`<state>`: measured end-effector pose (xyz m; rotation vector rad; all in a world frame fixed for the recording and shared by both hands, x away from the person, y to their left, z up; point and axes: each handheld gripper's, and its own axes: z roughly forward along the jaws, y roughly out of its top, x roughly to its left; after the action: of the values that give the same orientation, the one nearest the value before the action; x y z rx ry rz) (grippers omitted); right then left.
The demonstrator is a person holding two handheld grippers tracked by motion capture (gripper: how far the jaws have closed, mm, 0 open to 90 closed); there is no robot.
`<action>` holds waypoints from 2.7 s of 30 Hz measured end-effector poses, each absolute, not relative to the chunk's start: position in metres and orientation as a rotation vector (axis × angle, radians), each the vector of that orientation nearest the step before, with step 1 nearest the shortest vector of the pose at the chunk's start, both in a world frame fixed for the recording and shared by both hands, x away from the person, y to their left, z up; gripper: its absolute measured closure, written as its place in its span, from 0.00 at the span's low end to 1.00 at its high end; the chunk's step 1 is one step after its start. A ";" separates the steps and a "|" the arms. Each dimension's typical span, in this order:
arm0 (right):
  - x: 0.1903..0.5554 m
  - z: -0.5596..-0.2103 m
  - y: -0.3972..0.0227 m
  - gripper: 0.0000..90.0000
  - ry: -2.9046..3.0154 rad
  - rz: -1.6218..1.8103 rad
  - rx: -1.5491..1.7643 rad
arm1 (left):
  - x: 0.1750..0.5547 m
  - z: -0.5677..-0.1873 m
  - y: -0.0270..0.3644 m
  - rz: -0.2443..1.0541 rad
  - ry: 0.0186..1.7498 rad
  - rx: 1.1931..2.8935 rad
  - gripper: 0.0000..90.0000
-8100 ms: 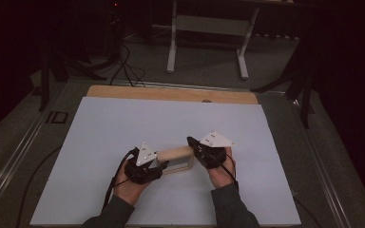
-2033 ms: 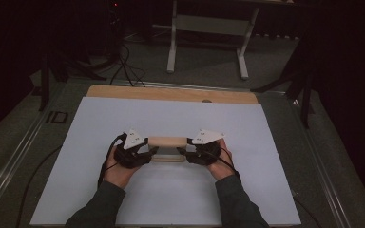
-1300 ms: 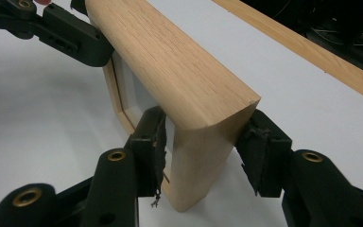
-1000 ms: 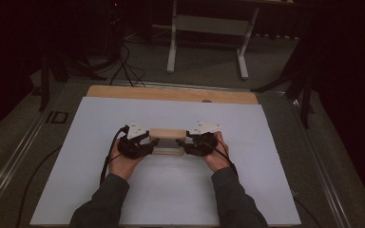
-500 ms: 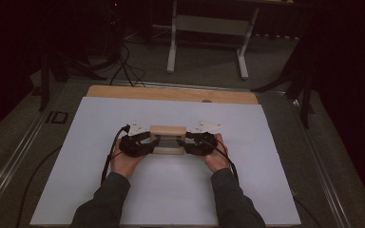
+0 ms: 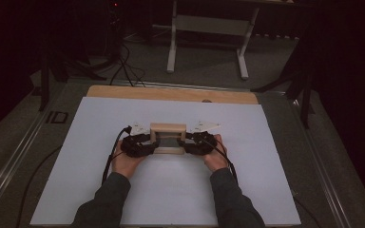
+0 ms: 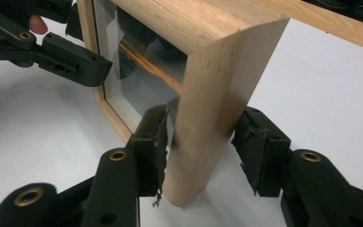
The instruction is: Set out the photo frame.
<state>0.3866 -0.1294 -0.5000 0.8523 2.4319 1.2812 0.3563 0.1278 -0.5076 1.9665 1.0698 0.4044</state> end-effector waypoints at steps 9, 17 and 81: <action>0.391 -0.505 -0.129 0.60 2.440 1.271 0.904 | 0.360 -0.512 0.127 0.377 1.098 1.946 0.56; 0.392 -0.507 -0.129 0.56 2.445 1.281 0.939 | 0.363 -0.516 0.126 0.355 1.114 1.944 0.53; 0.322 -0.484 -0.208 0.40 2.301 1.314 0.924 | 0.279 -0.490 0.226 0.455 1.098 1.842 0.45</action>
<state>0.3220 -0.2076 -0.4836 0.9240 2.3015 1.3143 0.2793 0.2256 -0.4896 1.8419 1.0978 0.4545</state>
